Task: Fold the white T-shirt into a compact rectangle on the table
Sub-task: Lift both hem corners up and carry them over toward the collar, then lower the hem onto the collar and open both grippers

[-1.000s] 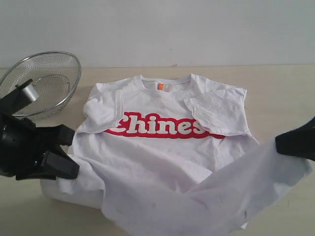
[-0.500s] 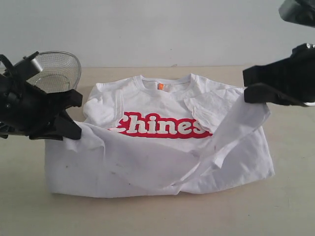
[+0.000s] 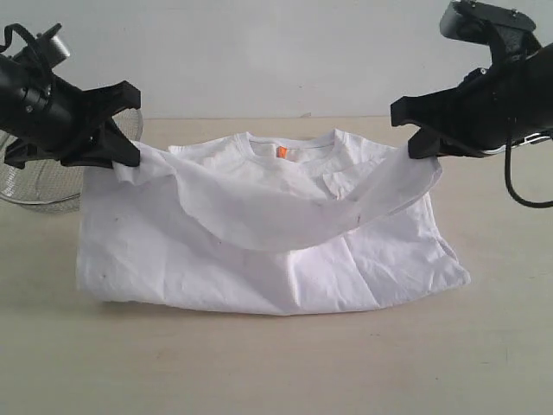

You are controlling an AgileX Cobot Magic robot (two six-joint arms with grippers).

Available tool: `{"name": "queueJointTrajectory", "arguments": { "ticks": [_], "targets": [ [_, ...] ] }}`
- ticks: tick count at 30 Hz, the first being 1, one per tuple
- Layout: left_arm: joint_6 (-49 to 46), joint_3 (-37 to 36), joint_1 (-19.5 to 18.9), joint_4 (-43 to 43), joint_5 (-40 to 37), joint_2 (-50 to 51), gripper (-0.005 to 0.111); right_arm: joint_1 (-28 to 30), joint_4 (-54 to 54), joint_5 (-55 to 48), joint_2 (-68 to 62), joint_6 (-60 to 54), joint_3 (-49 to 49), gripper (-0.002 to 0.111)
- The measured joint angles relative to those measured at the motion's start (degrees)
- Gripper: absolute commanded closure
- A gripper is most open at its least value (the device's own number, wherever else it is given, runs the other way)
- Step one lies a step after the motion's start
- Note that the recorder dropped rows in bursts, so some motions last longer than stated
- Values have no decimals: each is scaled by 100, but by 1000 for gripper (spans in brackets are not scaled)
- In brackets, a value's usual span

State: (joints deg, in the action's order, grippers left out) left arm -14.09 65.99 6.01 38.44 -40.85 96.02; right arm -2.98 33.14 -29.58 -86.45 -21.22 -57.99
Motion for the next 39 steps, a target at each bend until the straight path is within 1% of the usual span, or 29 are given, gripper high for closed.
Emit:
{"name": "queueJointTrajectory", "arguments": {
  "ticks": [7, 17, 22, 33, 35, 39],
  "targets": [
    [-76, 433, -20, 50, -13, 554, 102, 467, 0, 92, -364, -40, -388, 108],
    [-418, 900, -20, 211, 173, 972, 102, 488, -23, 86, -650, -81, -1045, 108],
    [-441, 1266, -20, 219, 187, 1232, 102, 502, -70, 96, -846, -81, -1099, 108],
    [-452, 1996, -20, 219, 177, 1805, 102, 829, -96, 393, -1438, -93, -1167, 108],
    [-462, 2103, -20, 224, 177, 1922, 102, 841, -93, 403, -1570, -105, -1302, 108],
    [-462, 2331, -20, 233, 275, 2270, 102, 841, -60, 392, -2000, -126, -1916, 108]
  ]
}}
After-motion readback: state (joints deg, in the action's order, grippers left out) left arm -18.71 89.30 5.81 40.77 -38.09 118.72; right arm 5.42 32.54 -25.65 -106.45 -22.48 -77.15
